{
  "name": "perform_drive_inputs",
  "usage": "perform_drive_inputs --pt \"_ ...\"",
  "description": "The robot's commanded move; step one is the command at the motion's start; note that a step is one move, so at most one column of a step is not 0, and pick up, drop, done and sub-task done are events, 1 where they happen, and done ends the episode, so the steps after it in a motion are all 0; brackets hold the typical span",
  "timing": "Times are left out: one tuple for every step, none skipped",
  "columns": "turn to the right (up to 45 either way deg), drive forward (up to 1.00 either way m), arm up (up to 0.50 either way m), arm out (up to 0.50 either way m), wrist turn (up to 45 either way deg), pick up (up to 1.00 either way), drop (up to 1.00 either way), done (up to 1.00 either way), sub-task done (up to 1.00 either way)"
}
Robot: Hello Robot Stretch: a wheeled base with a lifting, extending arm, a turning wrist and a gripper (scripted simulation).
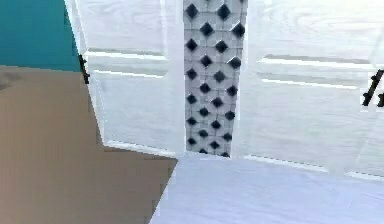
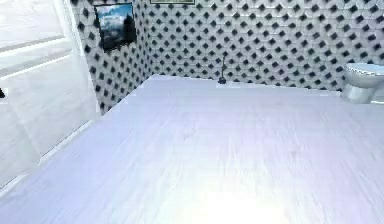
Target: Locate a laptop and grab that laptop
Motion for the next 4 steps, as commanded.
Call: perform_drive_inputs --pt "-27.0 0.0 0.0 0.0 0.0 0.0 0.0 0.0 0.0" --pt "0.0 0.35 0.0 0.0 0.0 0.0 0.0 0.0 0.0" --pt "-15.0 0.0 0.0 0.0 0.0 0.0 0.0 0.0 0.0" --pt "-3.0 0.0 0.0 0.0 0.0 0.0 0.0 0.0 0.0"
